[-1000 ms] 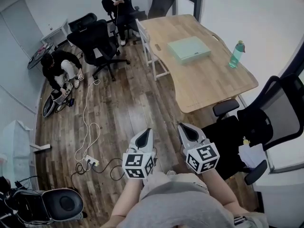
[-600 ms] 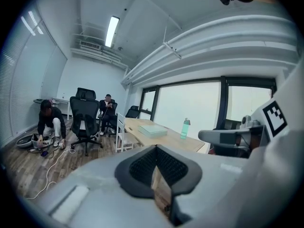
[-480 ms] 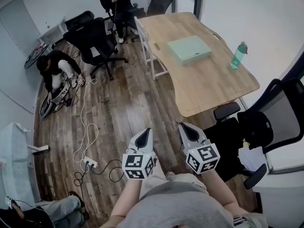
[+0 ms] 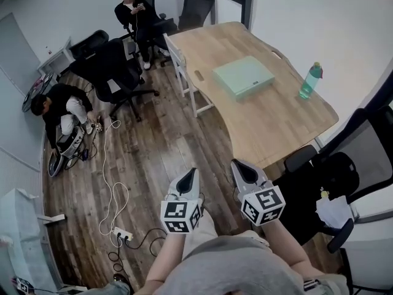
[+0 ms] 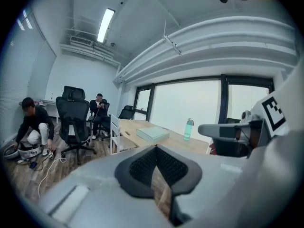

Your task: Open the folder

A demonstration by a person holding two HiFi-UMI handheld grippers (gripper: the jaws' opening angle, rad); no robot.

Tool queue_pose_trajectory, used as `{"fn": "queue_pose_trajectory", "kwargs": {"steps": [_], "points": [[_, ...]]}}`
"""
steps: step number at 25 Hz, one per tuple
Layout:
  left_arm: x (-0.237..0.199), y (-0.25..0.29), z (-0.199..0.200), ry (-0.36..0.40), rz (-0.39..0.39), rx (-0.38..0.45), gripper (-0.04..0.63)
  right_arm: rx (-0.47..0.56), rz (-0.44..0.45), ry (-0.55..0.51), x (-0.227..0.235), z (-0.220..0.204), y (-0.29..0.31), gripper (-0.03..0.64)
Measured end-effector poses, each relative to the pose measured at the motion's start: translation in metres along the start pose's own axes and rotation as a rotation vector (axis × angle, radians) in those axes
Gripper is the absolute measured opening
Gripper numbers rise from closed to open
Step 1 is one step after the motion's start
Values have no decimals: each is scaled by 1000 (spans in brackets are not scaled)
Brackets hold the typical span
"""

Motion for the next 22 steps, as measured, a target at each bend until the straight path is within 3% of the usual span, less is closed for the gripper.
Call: {"fn": "queue_pose_trajectory", "kwargs": {"steps": [22], "points": [[-136, 199, 90, 76, -216, -33, 2, 20, -239, -12, 67, 52, 195, 2]]}}
Point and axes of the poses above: the fingertips, and each gripper's own axes: y forward along the fingers, x to its right, z out of its top, the point moved 10 cm from there along -y, backward along the fingers, and after that the axes turned 9 degrees about z, right-handed, at the moved point
